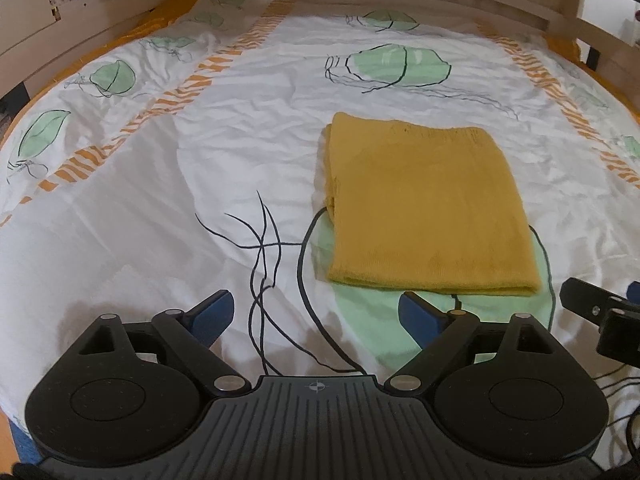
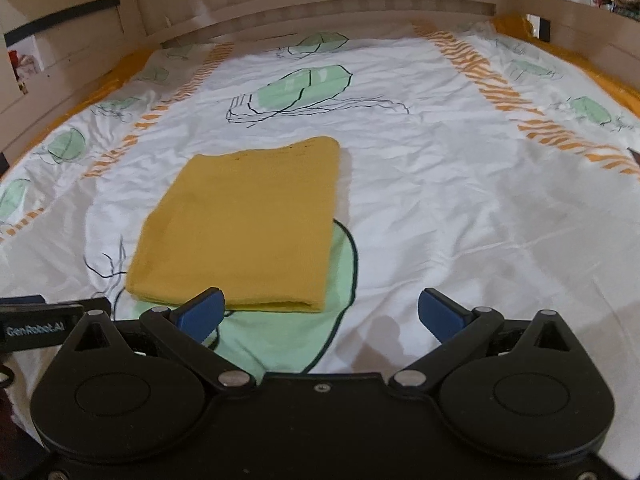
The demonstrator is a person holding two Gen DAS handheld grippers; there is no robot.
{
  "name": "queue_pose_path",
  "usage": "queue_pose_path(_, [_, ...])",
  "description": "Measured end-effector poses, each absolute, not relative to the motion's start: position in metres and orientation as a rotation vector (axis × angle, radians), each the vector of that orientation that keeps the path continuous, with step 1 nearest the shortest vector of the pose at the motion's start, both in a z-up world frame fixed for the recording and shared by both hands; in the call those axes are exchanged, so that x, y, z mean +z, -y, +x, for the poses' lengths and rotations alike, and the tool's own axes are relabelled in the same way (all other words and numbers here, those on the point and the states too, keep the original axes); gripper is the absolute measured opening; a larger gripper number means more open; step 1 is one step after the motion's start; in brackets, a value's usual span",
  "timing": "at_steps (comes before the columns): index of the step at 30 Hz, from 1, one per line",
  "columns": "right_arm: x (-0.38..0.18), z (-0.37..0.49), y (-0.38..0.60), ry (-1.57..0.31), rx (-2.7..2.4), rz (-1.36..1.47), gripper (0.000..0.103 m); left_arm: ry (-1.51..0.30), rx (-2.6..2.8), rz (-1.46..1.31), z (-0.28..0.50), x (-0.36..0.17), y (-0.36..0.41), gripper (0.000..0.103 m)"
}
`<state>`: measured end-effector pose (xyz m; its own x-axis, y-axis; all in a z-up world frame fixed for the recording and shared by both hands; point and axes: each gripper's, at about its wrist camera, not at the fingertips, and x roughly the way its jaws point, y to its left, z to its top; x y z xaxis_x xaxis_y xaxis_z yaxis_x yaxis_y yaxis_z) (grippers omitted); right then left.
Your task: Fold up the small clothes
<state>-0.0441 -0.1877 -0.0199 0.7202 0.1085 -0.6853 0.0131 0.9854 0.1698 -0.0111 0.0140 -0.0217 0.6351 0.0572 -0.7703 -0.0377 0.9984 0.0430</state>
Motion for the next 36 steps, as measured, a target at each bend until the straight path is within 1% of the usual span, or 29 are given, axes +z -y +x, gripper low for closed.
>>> queue_pose_path(36, [-0.026,-0.042,0.177,-0.804,0.105,0.204,0.102,-0.893,0.042,0.034,-0.012,-0.024,-0.011,0.09])
